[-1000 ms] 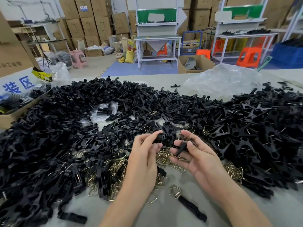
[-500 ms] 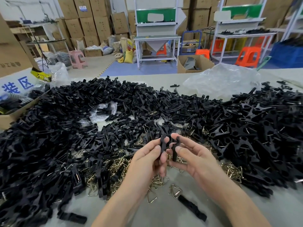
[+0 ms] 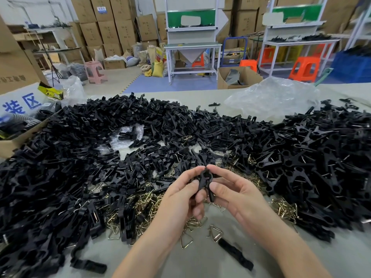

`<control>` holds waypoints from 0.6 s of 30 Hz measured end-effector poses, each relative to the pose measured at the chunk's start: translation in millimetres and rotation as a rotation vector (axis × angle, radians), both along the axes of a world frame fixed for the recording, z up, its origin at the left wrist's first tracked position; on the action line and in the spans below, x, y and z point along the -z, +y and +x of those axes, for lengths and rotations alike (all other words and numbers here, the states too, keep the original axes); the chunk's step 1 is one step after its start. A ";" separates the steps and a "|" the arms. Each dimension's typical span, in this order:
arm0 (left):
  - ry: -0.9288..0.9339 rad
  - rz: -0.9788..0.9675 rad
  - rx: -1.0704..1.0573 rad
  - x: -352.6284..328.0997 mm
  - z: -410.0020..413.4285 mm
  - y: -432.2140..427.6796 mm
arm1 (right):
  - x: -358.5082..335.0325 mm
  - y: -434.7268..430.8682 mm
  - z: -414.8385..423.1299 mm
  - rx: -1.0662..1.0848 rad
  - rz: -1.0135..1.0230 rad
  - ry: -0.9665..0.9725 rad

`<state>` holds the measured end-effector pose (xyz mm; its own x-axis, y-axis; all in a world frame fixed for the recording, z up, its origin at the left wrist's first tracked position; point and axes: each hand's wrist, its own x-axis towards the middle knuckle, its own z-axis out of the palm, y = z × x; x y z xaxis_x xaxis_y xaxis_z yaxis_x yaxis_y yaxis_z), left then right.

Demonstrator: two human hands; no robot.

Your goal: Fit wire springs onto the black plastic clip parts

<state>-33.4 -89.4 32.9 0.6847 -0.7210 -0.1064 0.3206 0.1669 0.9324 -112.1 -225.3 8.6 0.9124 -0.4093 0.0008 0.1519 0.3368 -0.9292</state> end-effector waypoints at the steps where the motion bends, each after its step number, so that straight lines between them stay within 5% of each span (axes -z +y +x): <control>1: 0.001 0.000 0.004 -0.6 0.0 0.4 | -0.2 -0.1 -0.4 0.000 -0.005 0.006; 9: 0.026 0.002 0.031 -2.8 0.5 3.2 | -1.4 -0.8 -0.9 -0.026 0.019 -0.024; 18: 0.018 0.052 0.068 4.4 4.1 3.3 | 2.6 -7.9 -4.7 -0.110 -0.176 -0.020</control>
